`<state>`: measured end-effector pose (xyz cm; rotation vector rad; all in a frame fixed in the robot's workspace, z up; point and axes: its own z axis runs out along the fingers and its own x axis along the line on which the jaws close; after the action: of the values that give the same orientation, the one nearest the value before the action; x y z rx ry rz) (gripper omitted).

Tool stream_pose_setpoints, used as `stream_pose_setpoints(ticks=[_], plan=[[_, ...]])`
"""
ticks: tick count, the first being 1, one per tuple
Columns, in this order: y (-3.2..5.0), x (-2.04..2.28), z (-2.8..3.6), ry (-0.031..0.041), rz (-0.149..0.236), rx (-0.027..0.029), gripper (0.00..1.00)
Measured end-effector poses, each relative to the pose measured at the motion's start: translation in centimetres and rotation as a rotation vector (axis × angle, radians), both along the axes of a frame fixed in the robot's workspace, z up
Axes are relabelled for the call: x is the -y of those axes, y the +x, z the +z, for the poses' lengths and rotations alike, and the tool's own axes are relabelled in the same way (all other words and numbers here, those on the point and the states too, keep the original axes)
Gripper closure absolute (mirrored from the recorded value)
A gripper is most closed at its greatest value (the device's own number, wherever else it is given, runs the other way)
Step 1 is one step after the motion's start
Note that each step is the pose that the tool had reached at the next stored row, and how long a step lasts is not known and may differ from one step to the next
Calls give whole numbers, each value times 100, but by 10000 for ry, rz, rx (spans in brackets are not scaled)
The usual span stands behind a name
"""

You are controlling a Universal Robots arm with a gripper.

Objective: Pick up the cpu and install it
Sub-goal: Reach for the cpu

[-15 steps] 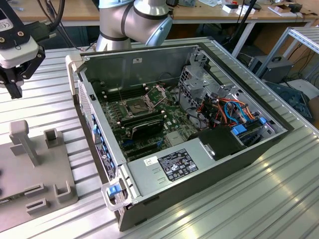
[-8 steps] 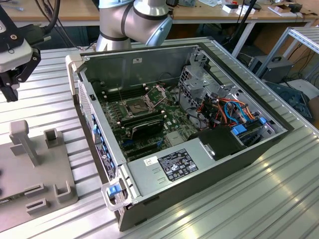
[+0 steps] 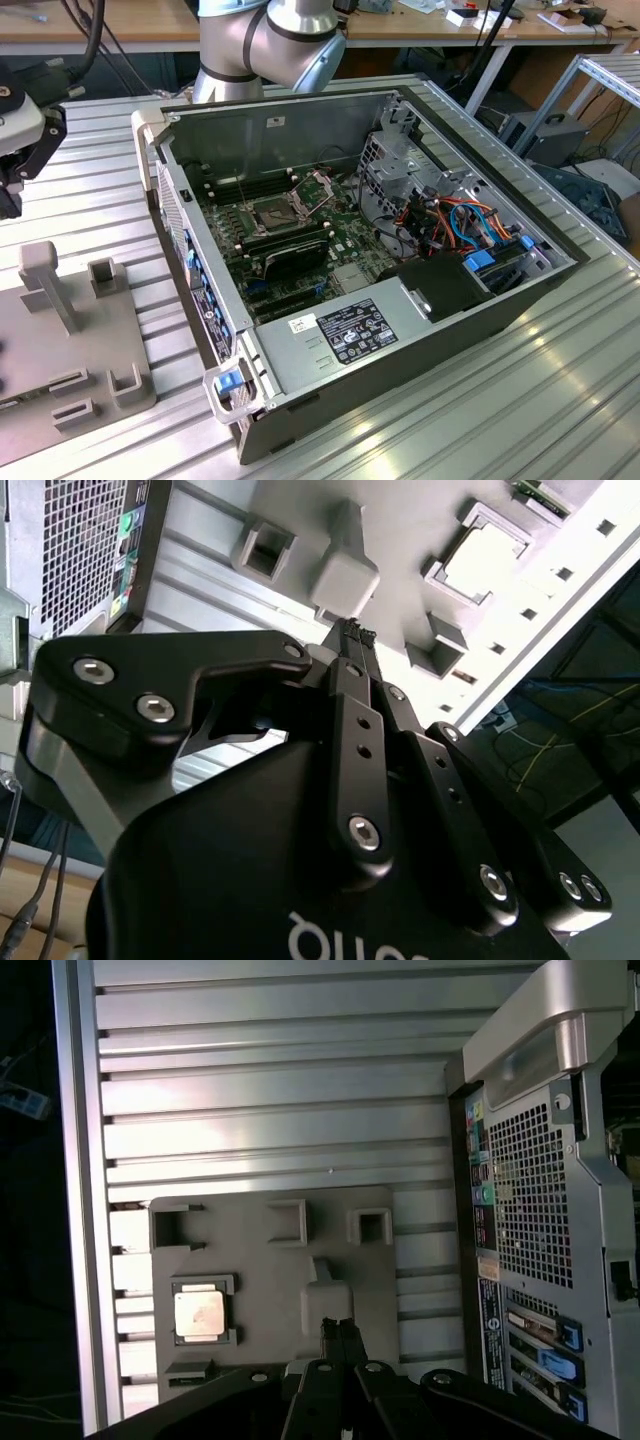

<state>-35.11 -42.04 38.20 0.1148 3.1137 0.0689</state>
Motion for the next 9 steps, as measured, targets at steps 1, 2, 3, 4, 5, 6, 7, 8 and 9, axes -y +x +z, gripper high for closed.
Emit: stream_pose_setpoints(ticks=[1,2,3,4,5,6,7,8,9], plan=[[-19,14,-4,0,1,-1,89],[-35,22,-7,-1,1,-1,89],[-54,26,-13,-3,0,0,89],[-69,28,-17,-4,1,-1,89],[-87,30,-23,-5,0,-1,89],[-104,31,-29,-7,1,-2,89],[-123,31,-36,-7,1,-3,89],[-143,32,-45,-7,0,-5,89],[-163,32,-53,-8,0,-8,89]])
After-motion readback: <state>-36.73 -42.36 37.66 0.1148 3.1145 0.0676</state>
